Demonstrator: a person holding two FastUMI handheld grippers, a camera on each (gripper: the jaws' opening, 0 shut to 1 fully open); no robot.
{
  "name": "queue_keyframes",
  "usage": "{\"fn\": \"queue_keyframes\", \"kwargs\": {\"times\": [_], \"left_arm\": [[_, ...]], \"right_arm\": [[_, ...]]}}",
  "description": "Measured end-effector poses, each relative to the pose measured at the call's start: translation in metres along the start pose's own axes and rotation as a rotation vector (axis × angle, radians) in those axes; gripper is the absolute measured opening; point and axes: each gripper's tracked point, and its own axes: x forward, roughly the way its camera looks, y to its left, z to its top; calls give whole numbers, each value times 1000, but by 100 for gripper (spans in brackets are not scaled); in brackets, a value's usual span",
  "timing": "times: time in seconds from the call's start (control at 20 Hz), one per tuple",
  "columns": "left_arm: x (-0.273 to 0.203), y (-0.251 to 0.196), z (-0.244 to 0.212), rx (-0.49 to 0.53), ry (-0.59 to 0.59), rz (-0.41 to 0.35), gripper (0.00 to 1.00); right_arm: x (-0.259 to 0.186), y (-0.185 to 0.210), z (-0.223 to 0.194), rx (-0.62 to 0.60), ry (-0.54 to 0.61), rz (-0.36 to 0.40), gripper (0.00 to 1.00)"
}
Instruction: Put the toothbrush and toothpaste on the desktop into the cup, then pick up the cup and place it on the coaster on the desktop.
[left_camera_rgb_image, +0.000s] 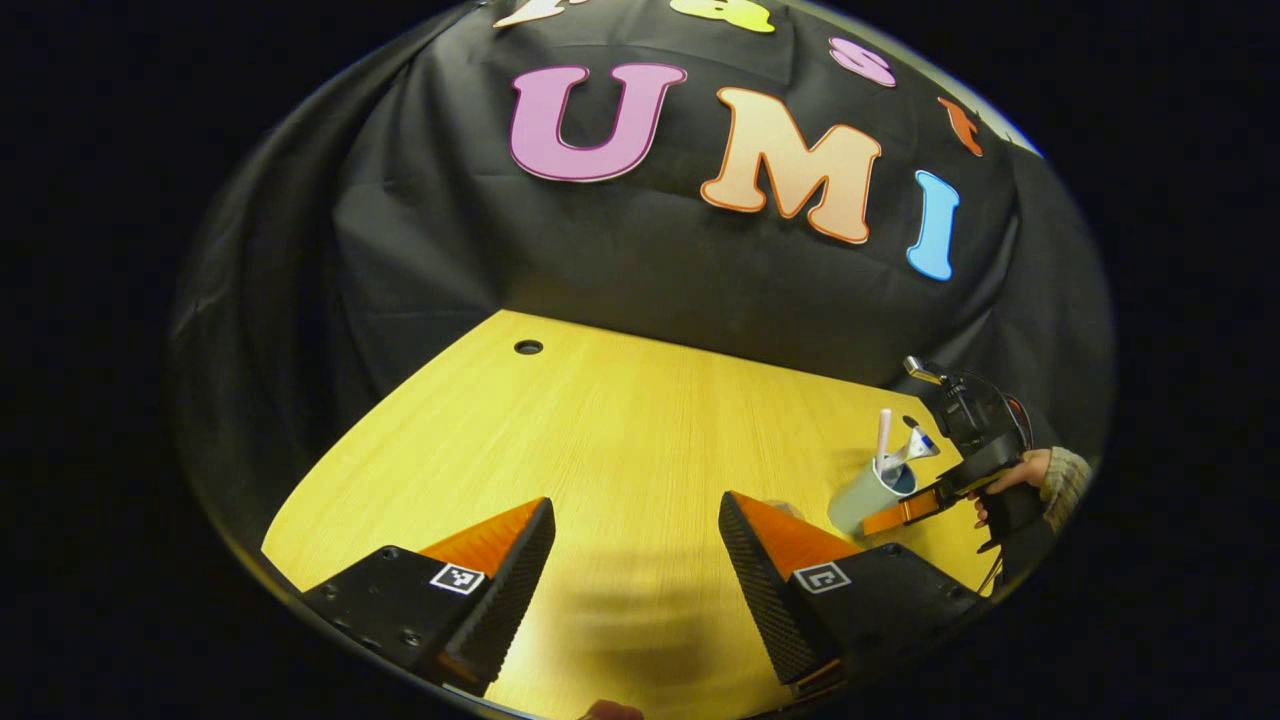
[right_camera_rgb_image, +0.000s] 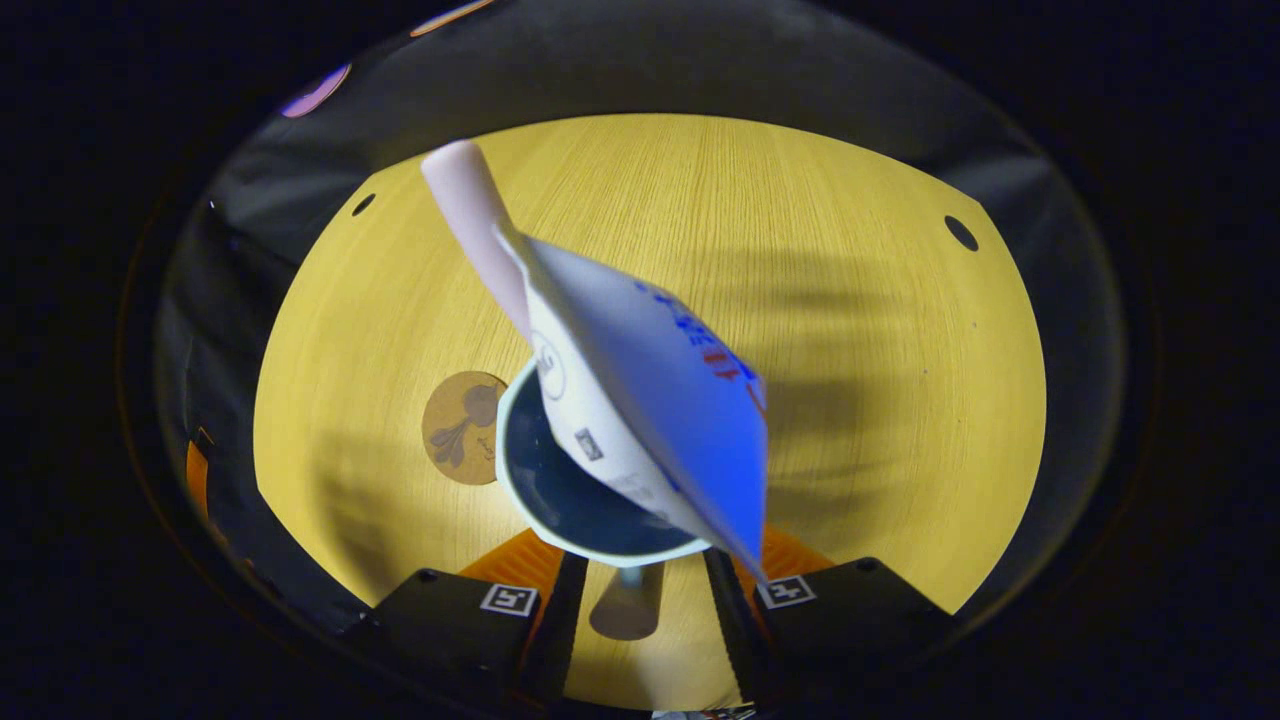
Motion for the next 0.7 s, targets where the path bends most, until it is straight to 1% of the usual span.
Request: {"fn": "queue_keyframes", "kwargs": {"times": [0.05,0.1,0.15,0.2,0.35,0.4,0.45,0.6,0.7], "left_arm": [[-1,-2,1,-9,-3,-3,95],[-2,-3,2,-16,-8,-5,96],[-2,-3,3,-18,-8,-5,95],[-2,-2,3,-17,-6,-3,95],[-5,3,3,-10,-7,3,95],[-5,4,4,-12,-8,3,95],[-7,5,3,-15,-7,2,95],[-9,4,-2,-20,4,-2,95],[-10,3,-5,-27,7,-15,95]], "right_arm": [[2,2,-3,2,20,10,53],[3,0,-6,6,37,5,50],[4,-2,-6,-2,38,5,32],[4,-5,-7,-9,44,-3,29],[5,-3,-7,-9,34,-21,27],[1,-3,-5,-19,29,-23,28],[3,-2,-7,-22,32,-27,26],[-4,10,-4,-49,0,-15,27],[-12,25,-3,-46,-18,16,25]]}}
